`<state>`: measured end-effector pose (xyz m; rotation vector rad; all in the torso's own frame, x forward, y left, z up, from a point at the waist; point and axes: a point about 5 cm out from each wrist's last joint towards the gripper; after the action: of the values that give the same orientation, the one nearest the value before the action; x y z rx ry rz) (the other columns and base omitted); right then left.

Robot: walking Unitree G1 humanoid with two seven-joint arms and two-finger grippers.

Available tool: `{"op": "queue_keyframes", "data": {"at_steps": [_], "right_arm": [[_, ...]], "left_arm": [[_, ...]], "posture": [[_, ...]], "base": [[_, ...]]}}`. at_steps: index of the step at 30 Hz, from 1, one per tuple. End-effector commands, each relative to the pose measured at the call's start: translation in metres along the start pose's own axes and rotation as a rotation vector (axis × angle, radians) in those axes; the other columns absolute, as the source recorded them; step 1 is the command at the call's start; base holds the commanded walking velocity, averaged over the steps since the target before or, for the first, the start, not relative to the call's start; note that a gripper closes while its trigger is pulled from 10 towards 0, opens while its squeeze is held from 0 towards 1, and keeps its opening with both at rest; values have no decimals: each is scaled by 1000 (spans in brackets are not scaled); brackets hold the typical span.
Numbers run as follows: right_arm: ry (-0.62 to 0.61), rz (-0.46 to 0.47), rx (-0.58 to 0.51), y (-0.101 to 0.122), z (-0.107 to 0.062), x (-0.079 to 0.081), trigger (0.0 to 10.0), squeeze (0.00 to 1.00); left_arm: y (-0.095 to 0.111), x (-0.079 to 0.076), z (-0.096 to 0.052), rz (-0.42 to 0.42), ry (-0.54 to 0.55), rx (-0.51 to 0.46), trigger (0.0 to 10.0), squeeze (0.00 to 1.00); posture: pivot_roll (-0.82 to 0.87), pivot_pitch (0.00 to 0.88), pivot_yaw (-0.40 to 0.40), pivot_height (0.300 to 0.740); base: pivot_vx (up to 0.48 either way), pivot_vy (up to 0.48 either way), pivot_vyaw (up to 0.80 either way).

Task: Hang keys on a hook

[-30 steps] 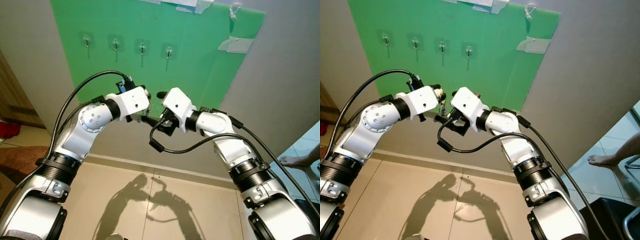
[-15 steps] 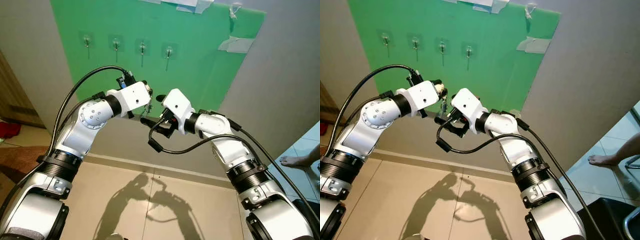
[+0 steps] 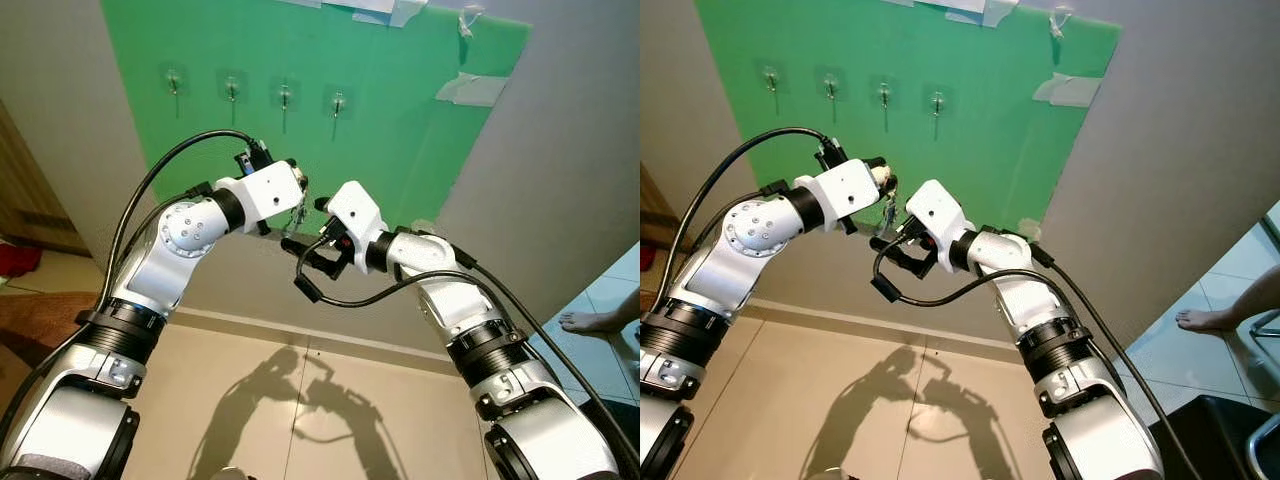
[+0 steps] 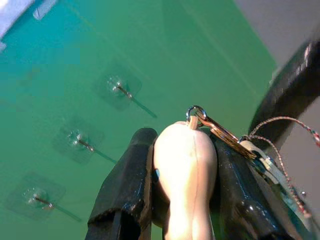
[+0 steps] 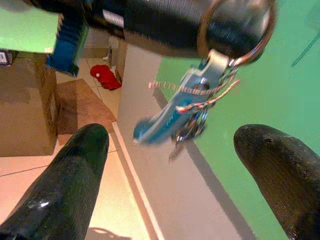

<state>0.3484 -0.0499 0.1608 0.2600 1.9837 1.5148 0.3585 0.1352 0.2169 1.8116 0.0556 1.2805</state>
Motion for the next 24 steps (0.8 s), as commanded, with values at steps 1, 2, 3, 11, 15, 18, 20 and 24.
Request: {"op": "queue_keyframes", "data": {"at_steps": [1,2,3,11,15,18,20,24], "right_arm": [[-25,8,-4,4,-1,-7,10000,0],[-26,10,-7,4,0,-8,10000,0],[-26,10,-7,4,0,-8,10000,0],[-36,34,-14,5,1,-10,9529,0],[-43,42,-19,6,1,-11,2549,0],[-44,47,-21,6,1,-11,0,0],[-38,61,-26,6,2,-11,0,0],[-50,67,-27,7,2,-13,0,0]], "left_arm": [[13,8,2,12,18,-48,0,0],[14,8,2,12,17,-49,0,0],[14,8,2,12,17,-49,0,0],[15,7,3,10,14,-53,0,0],[16,5,4,8,11,-59,0,0],[16,5,4,9,10,-58,0,0],[16,5,4,9,10,-58,0,0],[15,4,4,9,7,-57,0,0]], "posture": [[30,58,-51,740],[29,57,-52,740],[29,57,-52,740],[29,52,-56,740],[29,49,-60,740],[29,46,-64,740],[30,44,-65,740],[30,40,-67,740]], "base": [[0,0,0],[0,0,0],[0,0,0],[0,0,0],[0,0,0],[0,0,0],[0,0,0],[0,0,0]]}}
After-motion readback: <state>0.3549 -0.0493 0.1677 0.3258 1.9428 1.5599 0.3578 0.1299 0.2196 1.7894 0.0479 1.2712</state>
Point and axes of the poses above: a point about 5 cm out from each wrist's last joint towards the gripper, its own z axis pointing out of the wrist towards the gripper, its own y axis along the axis of the wrist's last joint, x = y × z, and after that the axes turned 6 degrees about -z, right-handed
